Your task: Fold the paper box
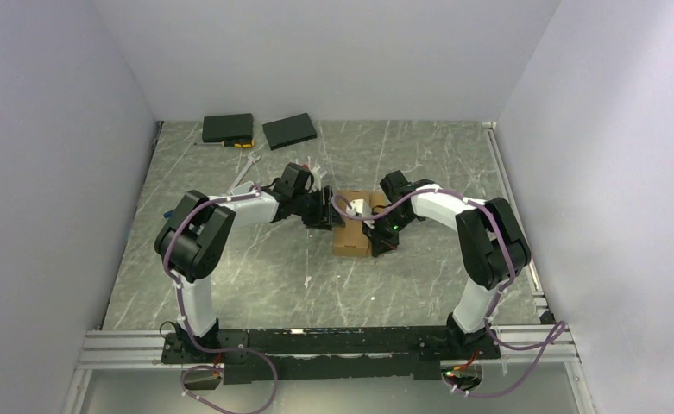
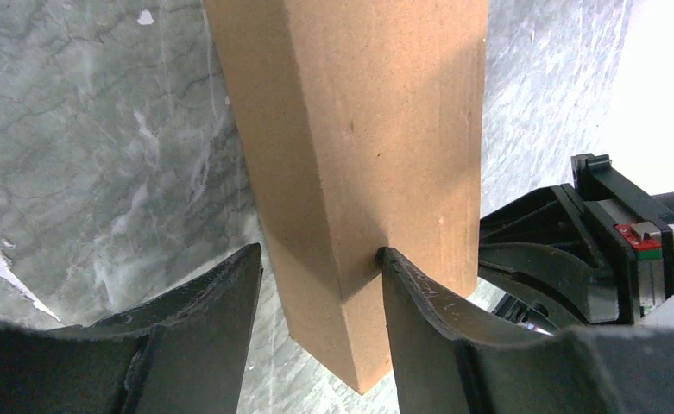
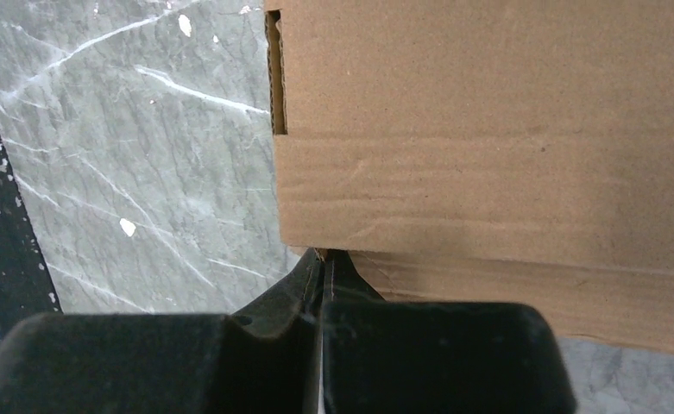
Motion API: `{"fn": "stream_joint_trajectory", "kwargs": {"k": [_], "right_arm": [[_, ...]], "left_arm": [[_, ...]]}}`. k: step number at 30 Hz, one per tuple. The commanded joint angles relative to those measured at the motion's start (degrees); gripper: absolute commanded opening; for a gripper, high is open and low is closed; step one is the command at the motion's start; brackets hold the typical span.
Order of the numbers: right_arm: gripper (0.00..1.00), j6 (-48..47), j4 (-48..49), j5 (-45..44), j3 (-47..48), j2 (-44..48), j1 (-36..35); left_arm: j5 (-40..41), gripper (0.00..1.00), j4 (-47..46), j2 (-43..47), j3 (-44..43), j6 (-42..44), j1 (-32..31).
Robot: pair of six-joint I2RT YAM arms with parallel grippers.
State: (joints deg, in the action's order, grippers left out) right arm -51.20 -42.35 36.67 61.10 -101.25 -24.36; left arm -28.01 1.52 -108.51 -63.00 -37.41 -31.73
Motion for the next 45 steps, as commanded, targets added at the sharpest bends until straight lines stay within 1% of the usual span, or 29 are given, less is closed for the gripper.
{"fn": "stream_joint_trajectory", "kwargs": {"k": [1, 4, 12, 15, 20, 24, 26, 33, 42, 43, 45], "right_arm": [[0.0, -0.7, 0.8, 7.8, 3.0, 1.4, -0.7], [0.0, -2.8, 0.2, 9.2, 2.2, 2.6, -1.1], [0.0, -3.0, 2.6, 6.1, -0.1, 2.5, -1.6], [0.06, -3.3, 3.5, 5.3, -1.3, 3.1, -1.6], [0.08, -3.4, 3.3, 4.6, -1.4, 3.2, -1.6], [0.14, -4.0, 2.8, 4.0, -1.7, 3.7, -1.4], [0.15, -4.1, 2.6, 3.8, -1.7, 4.4, -1.3], [0.16, -4.9, 1.5, 4.1, -1.8, 5.1, -0.5], [0.14, -5.9, 0.3, 2.0, -1.7, 4.6, -0.5], [0.14, -5.8, 0.2, 2.1, -1.7, 4.5, -0.5], [0.08, -5.7, 0.1, 2.2, -1.6, 4.5, -0.5]], "left_arm": [[3.3, 0.56, 2.9, -2.7, 0.4, -0.1, -1.9], [4.3, 0.56, 2.5, -2.5, 0.7, -1.0, -1.9], [6.5, 0.56, 1.9, -1.7, 1.7, -2.9, -1.9], [7.3, 0.56, 1.9, -1.3, 2.1, -3.6, -1.9], [7.6, 0.56, 1.5, -1.1, 2.6, -4.2, -1.9], [7.4, 0.56, 1.6, -1.0, 2.7, -4.0, -1.8], [7.3, 0.56, 1.7, -1.0, 2.7, -3.8, -1.8], [7.1, 0.56, 1.8, -0.8, 2.9, -3.7, -1.5], [7.2, 0.55, 1.8, -0.3, 3.2, -3.8, -1.3], [7.2, 0.55, 1.8, -0.3, 3.2, -3.8, -1.3], [7.2, 0.54, 1.7, -0.3, 3.4, -4.0, -1.3]]}}
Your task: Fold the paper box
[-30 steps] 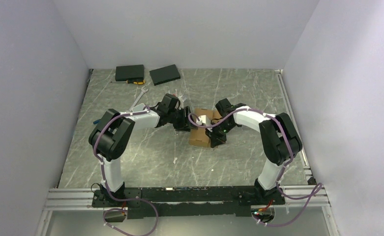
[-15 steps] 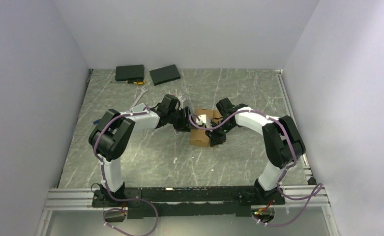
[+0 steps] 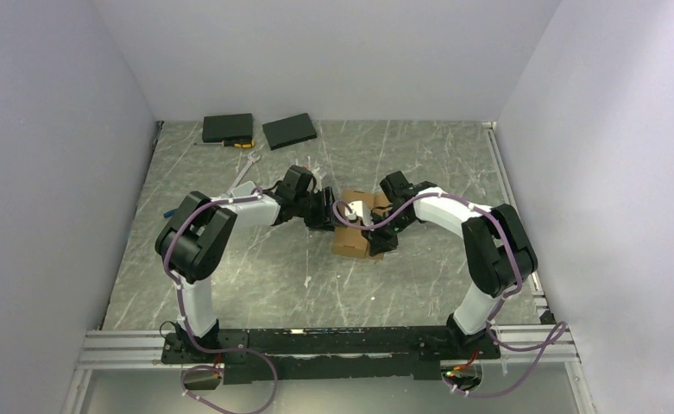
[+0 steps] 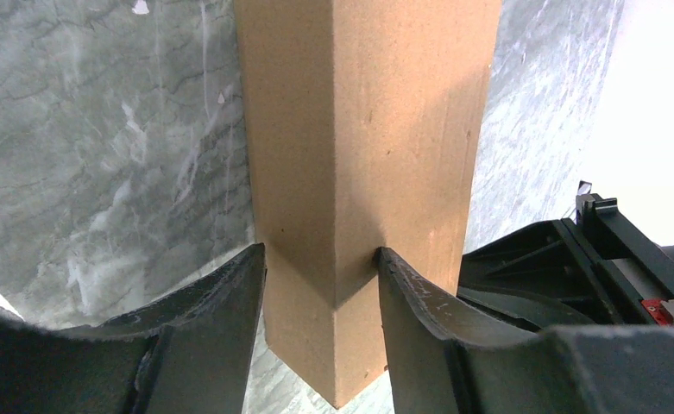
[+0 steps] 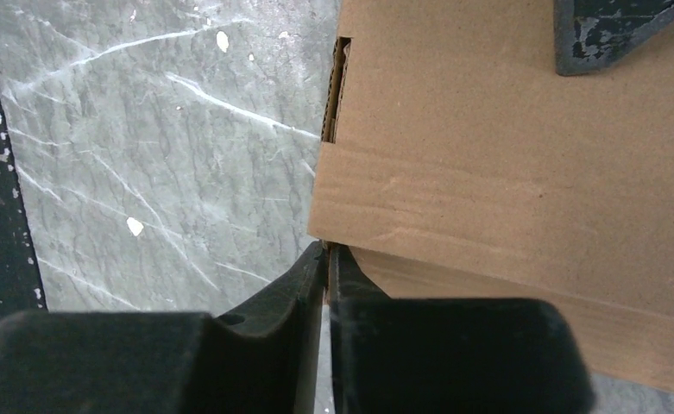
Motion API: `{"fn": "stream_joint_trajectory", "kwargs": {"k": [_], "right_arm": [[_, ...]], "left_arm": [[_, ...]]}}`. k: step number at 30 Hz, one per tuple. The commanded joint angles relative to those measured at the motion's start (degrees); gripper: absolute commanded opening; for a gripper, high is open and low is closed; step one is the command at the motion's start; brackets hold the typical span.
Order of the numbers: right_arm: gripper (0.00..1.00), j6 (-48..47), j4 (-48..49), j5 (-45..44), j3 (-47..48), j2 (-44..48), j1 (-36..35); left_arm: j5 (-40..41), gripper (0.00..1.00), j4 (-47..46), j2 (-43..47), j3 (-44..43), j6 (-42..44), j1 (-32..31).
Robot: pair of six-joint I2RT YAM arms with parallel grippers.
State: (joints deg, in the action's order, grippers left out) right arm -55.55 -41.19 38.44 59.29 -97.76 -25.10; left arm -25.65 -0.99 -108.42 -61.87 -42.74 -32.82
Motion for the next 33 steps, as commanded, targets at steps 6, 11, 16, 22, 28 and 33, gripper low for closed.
{"fn": "stream_joint_trajectory", "kwargs": {"k": [6, 11, 16, 22, 28, 33], "right_arm": [[0.0, 0.6, -0.4, 2.4, 0.6, 0.8, 0.1], [0.0, 4.1, 1.4, 2.2, 1.2, 0.3, 0.1], [0.0, 7.3, 2.0, 1.9, 2.3, -0.1, -0.5], [0.0, 7.7, 3.4, -0.1, 1.7, 1.2, -2.0], [0.0, 9.5, 8.5, -1.5, -1.4, 5.5, -4.5], [0.0, 18.1, 15.8, -6.5, -4.9, 7.4, -4.3]], "left_arm": [[4.5, 0.53, 3.4, -0.3, 2.7, 1.0, -0.2], [3.9, 0.52, 2.5, -0.5, 2.9, 0.5, -0.2], [3.4, 0.52, 1.9, -0.5, 3.2, 0.0, -0.3], [2.9, 0.52, 1.9, -0.2, 3.2, -0.2, -0.4], [2.2, 0.54, 1.4, 0.4, 4.2, -1.0, -0.4], [2.2, 0.55, 1.4, 1.7, 5.4, -1.5, -0.4]]}}
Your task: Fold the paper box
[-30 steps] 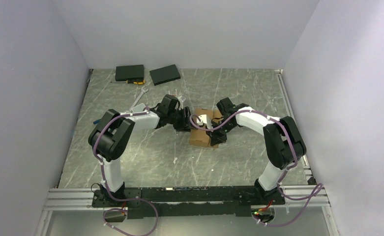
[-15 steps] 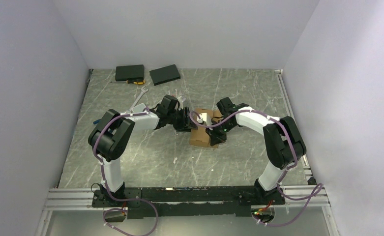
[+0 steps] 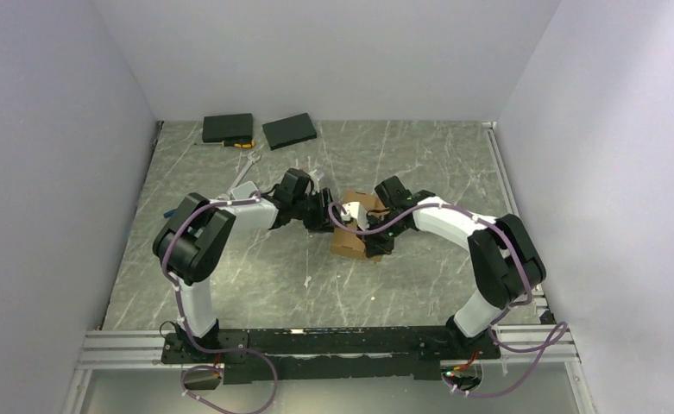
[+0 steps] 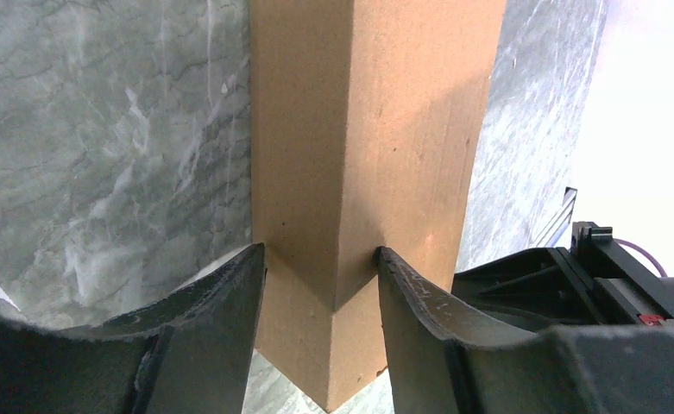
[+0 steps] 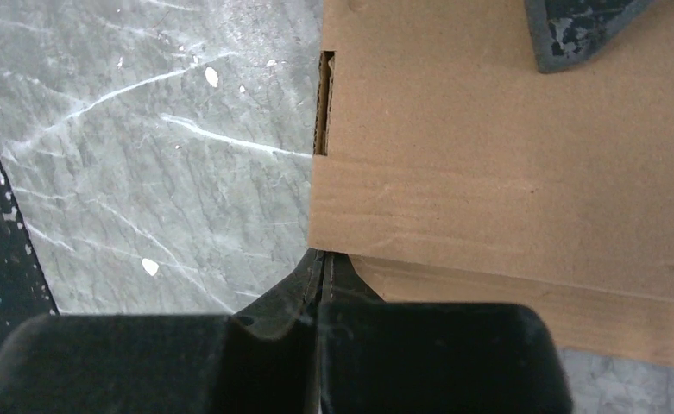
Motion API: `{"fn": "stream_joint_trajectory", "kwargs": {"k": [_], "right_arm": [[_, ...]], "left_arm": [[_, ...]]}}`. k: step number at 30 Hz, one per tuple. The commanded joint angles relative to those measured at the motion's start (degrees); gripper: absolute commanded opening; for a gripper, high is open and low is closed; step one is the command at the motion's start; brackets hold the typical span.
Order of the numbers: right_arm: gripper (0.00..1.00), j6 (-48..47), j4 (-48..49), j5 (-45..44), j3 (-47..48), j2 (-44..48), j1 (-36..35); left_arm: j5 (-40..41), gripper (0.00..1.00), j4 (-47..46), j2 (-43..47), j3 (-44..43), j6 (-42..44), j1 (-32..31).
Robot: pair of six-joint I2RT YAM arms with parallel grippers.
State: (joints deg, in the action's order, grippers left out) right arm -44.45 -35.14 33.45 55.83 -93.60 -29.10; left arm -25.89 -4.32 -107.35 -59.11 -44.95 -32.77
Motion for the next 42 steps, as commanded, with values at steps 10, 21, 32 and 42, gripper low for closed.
{"fn": "stream_joint_trajectory", "kwargs": {"k": [10, 21, 32, 42], "right_arm": [[0.1, 9.1, 7.7, -0.7, -3.2, 3.9, 1.2], [0.45, 3.5, 6.5, 3.9, -6.9, 10.2, 5.2], [0.48, -1.4, 8.6, 3.7, -10.6, 9.6, 4.6], [0.16, 2.0, 12.5, -1.3, -10.2, 7.8, 1.6]], "left_arm": [[2.6, 0.55, 2.7, 1.0, 3.4, 0.2, -0.3], [2.1, 0.59, 2.5, 2.2, 3.4, 0.5, 0.2], [1.7, 0.62, 1.8, 2.7, 3.7, 0.3, 0.3], [1.5, 0.61, 1.2, 2.7, 4.3, 0.0, 0.3]]}}
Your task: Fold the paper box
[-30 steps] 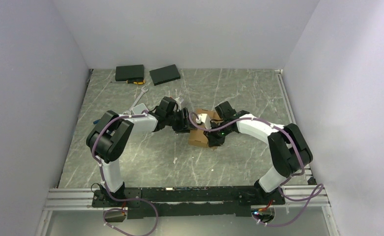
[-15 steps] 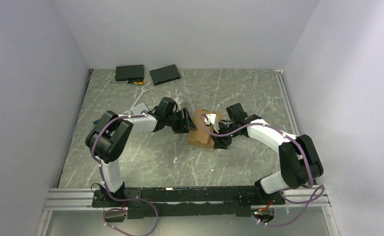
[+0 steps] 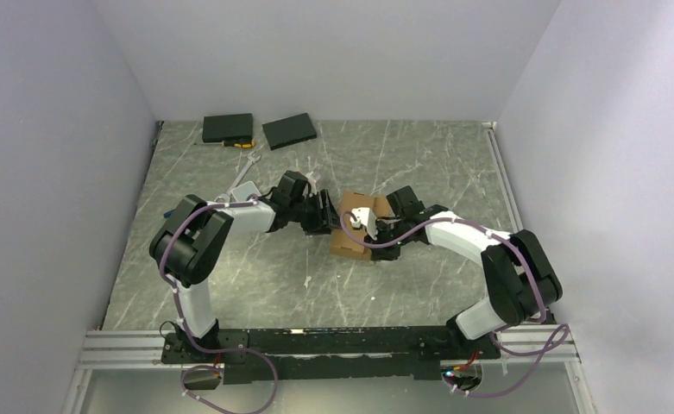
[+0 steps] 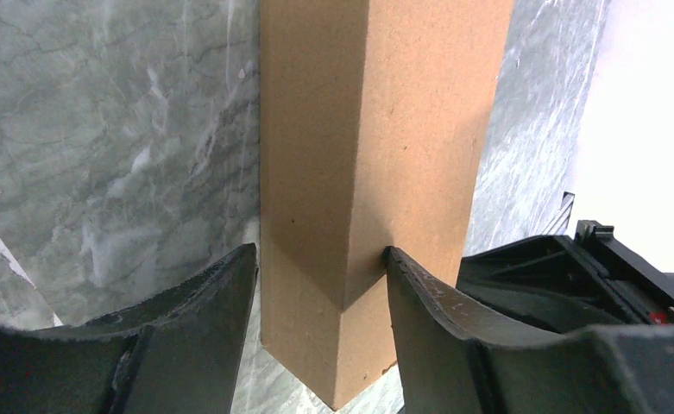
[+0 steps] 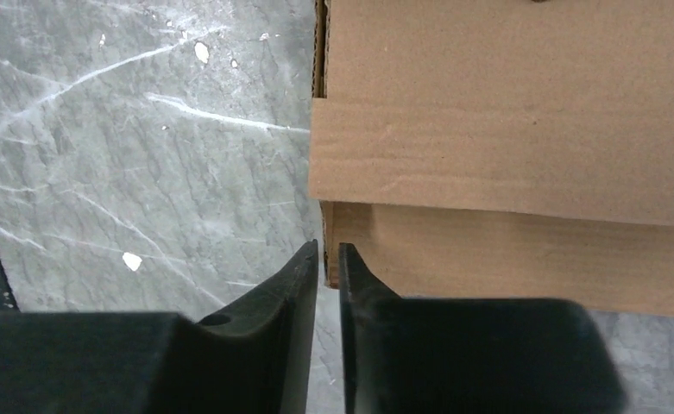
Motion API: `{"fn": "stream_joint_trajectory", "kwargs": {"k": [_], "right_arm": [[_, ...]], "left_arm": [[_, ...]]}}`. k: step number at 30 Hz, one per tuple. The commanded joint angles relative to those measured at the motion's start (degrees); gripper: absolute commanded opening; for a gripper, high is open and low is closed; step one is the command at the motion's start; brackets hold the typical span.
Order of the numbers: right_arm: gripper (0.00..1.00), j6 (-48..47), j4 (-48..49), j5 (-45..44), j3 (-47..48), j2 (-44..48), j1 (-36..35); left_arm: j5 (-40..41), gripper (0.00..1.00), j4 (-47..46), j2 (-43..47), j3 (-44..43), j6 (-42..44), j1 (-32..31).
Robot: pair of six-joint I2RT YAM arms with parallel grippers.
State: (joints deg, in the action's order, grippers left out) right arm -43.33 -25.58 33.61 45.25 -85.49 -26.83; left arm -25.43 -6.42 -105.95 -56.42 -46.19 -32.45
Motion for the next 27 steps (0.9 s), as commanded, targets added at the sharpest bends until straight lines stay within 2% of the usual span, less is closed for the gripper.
{"fn": "stream_joint_trajectory", "kwargs": {"k": [1, 3, 14, 19, 27], "right_arm": [[0.09, 1.0, 2.9, -1.7, 0.5, -0.4, -0.8], [0.0, 1.5, 2.8, -1.6, 0.8, -0.2, -0.9], [0.0, 10.4, 2.6, -3.5, 5.1, -0.9, -2.5], [0.0, 10.9, 1.6, -1.7, 6.0, -0.7, -3.0], [0.0, 10.6, -1.2, -5.6, 9.7, -4.0, -6.6]], "left_arm": [[1.0, 0.6, 3.3, 1.3, 1.7, 1.2, -0.1], [1.1, 0.6, 3.2, 1.3, 1.7, 1.2, -0.1], [0.7, 0.6, 1.7, 2.0, 3.9, 0.0, -0.2], [1.1, 0.6, 0.6, 2.5, 5.3, -1.2, -0.3], [2.4, 0.59, 1.1, 1.9, 4.2, -2.3, -1.6]]}}
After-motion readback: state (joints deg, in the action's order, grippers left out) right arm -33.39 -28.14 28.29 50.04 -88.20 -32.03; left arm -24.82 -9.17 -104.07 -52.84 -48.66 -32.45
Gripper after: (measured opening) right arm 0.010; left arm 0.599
